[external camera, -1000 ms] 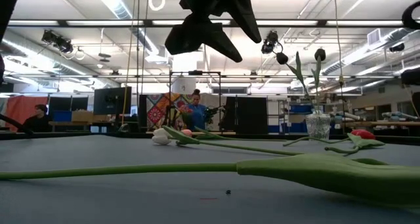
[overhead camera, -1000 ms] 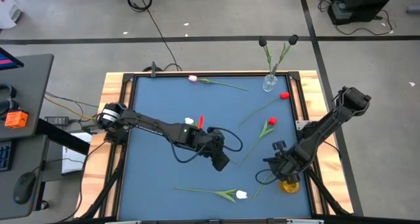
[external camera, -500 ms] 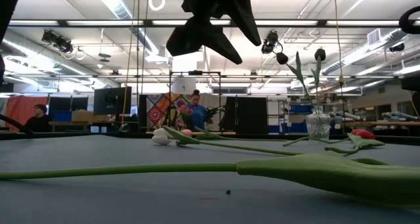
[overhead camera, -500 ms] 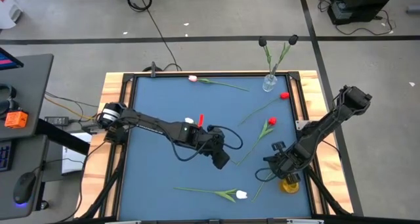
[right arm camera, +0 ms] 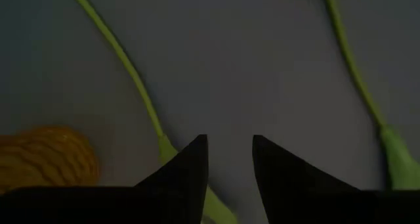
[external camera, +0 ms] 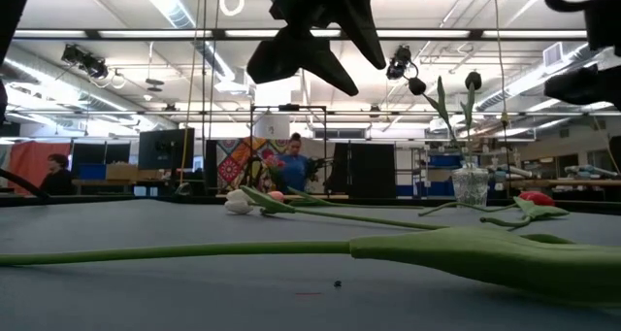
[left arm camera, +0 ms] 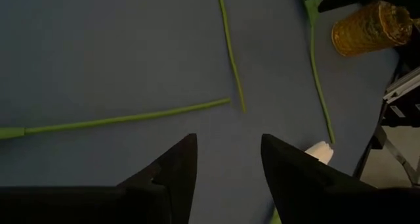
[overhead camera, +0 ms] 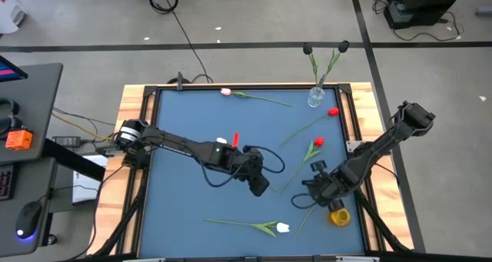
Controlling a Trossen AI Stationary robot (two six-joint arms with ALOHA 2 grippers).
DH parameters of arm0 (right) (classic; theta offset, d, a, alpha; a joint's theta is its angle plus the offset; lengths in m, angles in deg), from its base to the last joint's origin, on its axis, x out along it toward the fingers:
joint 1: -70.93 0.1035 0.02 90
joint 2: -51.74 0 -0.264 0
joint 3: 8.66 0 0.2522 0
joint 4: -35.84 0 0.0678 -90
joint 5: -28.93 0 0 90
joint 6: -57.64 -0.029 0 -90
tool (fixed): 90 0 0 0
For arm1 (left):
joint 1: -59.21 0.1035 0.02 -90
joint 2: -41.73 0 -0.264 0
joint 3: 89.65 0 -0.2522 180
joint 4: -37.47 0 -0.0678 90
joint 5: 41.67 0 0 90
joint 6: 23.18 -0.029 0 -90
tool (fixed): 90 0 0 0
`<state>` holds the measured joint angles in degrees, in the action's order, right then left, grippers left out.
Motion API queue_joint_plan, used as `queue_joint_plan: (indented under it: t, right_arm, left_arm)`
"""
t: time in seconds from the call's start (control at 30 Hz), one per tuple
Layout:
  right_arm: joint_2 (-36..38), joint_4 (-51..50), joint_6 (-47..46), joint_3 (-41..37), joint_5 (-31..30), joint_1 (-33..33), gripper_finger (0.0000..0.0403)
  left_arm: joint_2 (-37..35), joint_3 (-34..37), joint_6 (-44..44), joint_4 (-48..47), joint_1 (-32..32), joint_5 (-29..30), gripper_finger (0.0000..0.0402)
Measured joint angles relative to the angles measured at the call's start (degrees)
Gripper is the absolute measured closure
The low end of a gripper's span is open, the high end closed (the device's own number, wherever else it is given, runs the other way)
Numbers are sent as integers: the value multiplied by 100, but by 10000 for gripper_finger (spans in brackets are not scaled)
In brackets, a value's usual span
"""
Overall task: Sort flowers into vase by color
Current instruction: Put the top white flower into the transparent vase
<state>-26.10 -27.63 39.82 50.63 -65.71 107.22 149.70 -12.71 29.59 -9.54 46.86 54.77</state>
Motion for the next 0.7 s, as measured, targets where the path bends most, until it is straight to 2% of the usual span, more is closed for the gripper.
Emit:
queue_joint_plan:
  t: [0.2, 0.37, 0.5, 0.57, 0.7]
  right_arm:
    - [0, 406, 181, 24, 265, -316, 268]
    - [0, 436, -718, 30, -263, -783, 259]
    - [0, 417, -902, 34, 151, -1172, 259]
    - [0, 278, -1489, 36, 271, -1388, 259]
    - [8, -218, -3325, 38, 322, -2013, 259]
  left_arm:
    - [0, 0, -123, -7, 30, -2, 228]
    - [-62, 0, -177, -292, 40, -2, 228]
    - [-167, 7, -153, -762, 72, -6, 228]
    - [-267, 4, -151, -1013, 102, -9, 228]
    - [-541, 4, -139, -1384, 167, 31, 228]
